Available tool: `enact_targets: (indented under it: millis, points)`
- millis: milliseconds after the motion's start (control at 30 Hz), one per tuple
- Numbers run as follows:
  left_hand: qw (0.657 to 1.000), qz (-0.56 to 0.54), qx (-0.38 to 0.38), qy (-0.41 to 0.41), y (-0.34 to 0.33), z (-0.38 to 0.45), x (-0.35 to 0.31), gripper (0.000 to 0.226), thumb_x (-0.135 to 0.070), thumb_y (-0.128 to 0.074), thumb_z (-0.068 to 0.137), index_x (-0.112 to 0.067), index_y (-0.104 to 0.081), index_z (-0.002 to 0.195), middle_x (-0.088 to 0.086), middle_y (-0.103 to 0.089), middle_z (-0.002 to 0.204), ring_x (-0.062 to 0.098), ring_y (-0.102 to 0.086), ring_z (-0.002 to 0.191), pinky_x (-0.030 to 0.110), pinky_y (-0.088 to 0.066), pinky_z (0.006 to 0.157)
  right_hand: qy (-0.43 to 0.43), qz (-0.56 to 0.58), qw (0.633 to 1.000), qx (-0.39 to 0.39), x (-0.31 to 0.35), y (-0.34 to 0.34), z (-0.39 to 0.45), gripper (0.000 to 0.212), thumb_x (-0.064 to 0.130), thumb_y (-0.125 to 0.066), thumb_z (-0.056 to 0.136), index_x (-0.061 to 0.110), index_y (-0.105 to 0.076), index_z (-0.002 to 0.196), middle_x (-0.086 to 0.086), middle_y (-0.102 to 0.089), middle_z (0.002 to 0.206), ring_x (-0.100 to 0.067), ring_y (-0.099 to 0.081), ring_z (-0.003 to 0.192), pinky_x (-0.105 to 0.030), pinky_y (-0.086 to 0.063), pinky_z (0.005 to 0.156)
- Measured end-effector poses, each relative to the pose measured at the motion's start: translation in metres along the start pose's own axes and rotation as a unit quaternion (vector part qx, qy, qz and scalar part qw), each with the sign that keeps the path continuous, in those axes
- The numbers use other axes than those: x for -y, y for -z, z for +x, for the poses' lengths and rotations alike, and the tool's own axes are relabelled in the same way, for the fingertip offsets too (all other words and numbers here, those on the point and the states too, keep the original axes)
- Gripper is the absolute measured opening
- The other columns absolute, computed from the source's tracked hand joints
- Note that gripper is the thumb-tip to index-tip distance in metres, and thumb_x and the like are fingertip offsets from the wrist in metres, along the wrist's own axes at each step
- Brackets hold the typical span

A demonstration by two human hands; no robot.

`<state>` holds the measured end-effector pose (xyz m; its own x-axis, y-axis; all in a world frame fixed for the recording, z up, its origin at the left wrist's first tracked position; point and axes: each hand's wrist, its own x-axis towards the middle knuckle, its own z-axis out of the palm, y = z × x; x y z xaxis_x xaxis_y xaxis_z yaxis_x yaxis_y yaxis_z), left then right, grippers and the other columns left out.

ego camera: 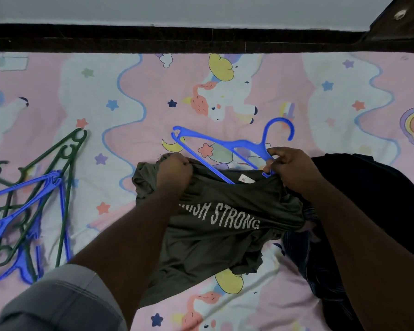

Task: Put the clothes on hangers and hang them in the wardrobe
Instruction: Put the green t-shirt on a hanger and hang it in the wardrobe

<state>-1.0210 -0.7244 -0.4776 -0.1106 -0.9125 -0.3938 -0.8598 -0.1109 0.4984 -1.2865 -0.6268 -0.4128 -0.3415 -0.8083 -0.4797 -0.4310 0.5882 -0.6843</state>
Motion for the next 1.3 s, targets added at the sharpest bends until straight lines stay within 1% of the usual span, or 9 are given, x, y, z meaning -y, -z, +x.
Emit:
enact_targets:
  millis: [133,300,500,600,667,800,1033,1167,1300]
  points:
    - [0.966,-0.206,0.011,0.153,0.040,0.020,0.011,0.006,-0.009,-0.070,0.073,-0.004,-0.072,0.073,0.007,-0.062,0.060,0.021,-0.062,0.054,0.042,-0.062,0.073,0.032,-0.027,0.999,0.005,0.004,-0.005,-0.007,0.028,0.015,-0.057,0.099,0.019,-0.068,0.125,0.004,-0.074,0.080,-0.019,-0.066,0.069,-0.033,-0.051,0.069]
    - [0.908,-0.366,0.034,0.202,0.073,0.028,0.008,0.022,0.005,-0.072,0.073,-0.007,-0.065,0.055,0.021,-0.064,0.082,0.030,-0.061,0.077,0.046,-0.053,0.085,0.056,-0.046,0.997,-0.027,0.009,-0.010,-0.018,0.032,0.011,-0.054,0.100,0.017,-0.065,0.130,0.004,-0.073,0.088,-0.023,-0.068,0.089,-0.019,-0.046,0.071]
    - [0.968,-0.234,0.016,0.087,0.099,0.034,0.006,0.005,-0.003,-0.077,0.082,-0.005,-0.078,0.078,0.009,-0.071,0.067,0.026,-0.065,0.063,0.037,-0.054,0.075,0.096,-0.118,0.986,-0.066,0.007,-0.011,-0.029,0.031,0.000,-0.051,0.096,0.007,-0.067,0.122,-0.005,-0.072,0.094,-0.028,-0.065,0.095,-0.032,-0.047,0.086]
    - [0.996,-0.069,0.063,-0.007,0.122,0.031,-0.006,0.035,-0.026,-0.057,0.100,-0.014,-0.067,0.131,-0.001,-0.069,0.129,0.022,-0.059,0.124,0.030,-0.042,0.102,0.103,-0.144,0.981,-0.075,0.009,-0.010,-0.035,0.029,-0.001,-0.051,0.094,0.006,-0.068,0.116,-0.012,-0.073,0.095,-0.034,-0.065,0.095,-0.040,-0.050,0.089]
    - [0.993,0.065,0.077,-0.068,0.134,0.028,-0.010,0.039,-0.035,-0.051,0.103,-0.024,-0.060,0.139,-0.010,-0.057,0.144,0.014,-0.046,0.138,0.023,-0.035,0.106,0.113,-0.146,0.980,-0.079,0.014,-0.008,-0.041,0.034,-0.002,-0.051,0.094,0.006,-0.066,0.124,-0.014,-0.073,0.100,-0.034,-0.066,0.099,-0.032,-0.047,0.089]
    - [0.997,0.015,0.062,-0.052,0.149,0.027,-0.022,0.031,-0.019,-0.071,0.090,-0.011,-0.073,0.120,0.002,-0.071,0.122,0.022,-0.062,0.119,0.031,-0.051,0.098,0.107,-0.141,0.982,-0.070,0.022,-0.005,-0.054,0.042,-0.004,-0.050,0.097,0.007,-0.059,0.137,-0.018,-0.068,0.110,-0.029,-0.064,0.106,-0.014,-0.031,0.079]
    - [0.990,0.113,0.023,-0.082,0.166,0.007,-0.058,0.012,-0.007,-0.067,0.082,-0.004,-0.077,0.085,0.010,-0.075,0.080,0.025,-0.072,0.078,0.033,-0.059,0.077,0.170,-0.240,0.955,-0.044,0.023,-0.026,-0.063,0.053,-0.005,-0.051,0.083,0.009,-0.063,0.133,-0.017,-0.072,0.098,-0.041,-0.059,0.098,-0.041,-0.048,0.078]
    - [0.981,0.127,0.120,-0.081,0.163,-0.012,-0.069,0.012,-0.015,-0.066,0.084,-0.007,-0.073,0.079,0.009,-0.075,0.078,0.028,-0.071,0.079,0.028,-0.053,0.068,0.149,-0.177,0.968,-0.095,0.034,-0.035,-0.065,0.044,0.000,-0.051,0.091,0.015,-0.063,0.132,-0.014,-0.071,0.105,-0.037,-0.057,0.104,-0.042,-0.049,0.082]
    - [0.972,-0.080,0.219,-0.036,0.164,-0.028,-0.058,0.019,-0.025,-0.064,0.097,-0.010,-0.075,0.095,0.008,-0.077,0.089,0.016,-0.068,0.071,0.026,-0.048,0.064,0.153,-0.151,0.973,-0.086,0.050,-0.035,-0.063,0.042,0.001,-0.053,0.092,0.016,-0.066,0.128,-0.010,-0.073,0.105,-0.034,-0.054,0.106,-0.042,-0.048,0.088]
